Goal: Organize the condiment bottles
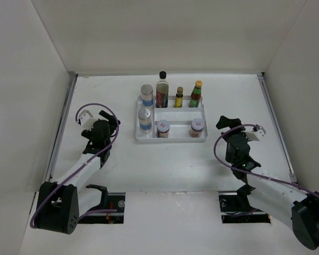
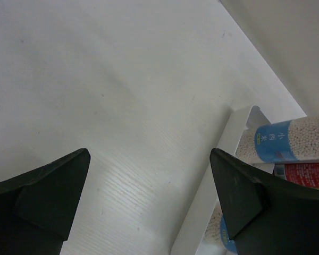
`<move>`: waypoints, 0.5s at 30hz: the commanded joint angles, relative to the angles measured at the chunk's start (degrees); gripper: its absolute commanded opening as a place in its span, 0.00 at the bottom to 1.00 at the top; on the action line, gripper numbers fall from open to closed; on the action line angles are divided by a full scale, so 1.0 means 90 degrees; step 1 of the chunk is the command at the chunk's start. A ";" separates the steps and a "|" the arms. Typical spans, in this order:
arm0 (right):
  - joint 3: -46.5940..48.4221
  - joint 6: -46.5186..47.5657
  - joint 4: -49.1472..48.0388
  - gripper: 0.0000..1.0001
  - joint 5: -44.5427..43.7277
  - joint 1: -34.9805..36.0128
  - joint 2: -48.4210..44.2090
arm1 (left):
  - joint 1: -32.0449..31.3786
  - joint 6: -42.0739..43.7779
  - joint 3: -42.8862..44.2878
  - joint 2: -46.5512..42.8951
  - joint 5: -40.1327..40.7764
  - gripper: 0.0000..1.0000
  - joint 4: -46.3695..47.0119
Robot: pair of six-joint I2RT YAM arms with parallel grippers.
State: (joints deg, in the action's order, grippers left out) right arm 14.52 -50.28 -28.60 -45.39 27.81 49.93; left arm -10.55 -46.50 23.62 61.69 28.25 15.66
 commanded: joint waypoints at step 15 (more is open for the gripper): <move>0.0105 -0.0351 -0.0211 1.00 0.0502 -0.0029 0.0253 | -0.0122 0.0254 0.0393 0.0118 0.0162 1.00 -0.0207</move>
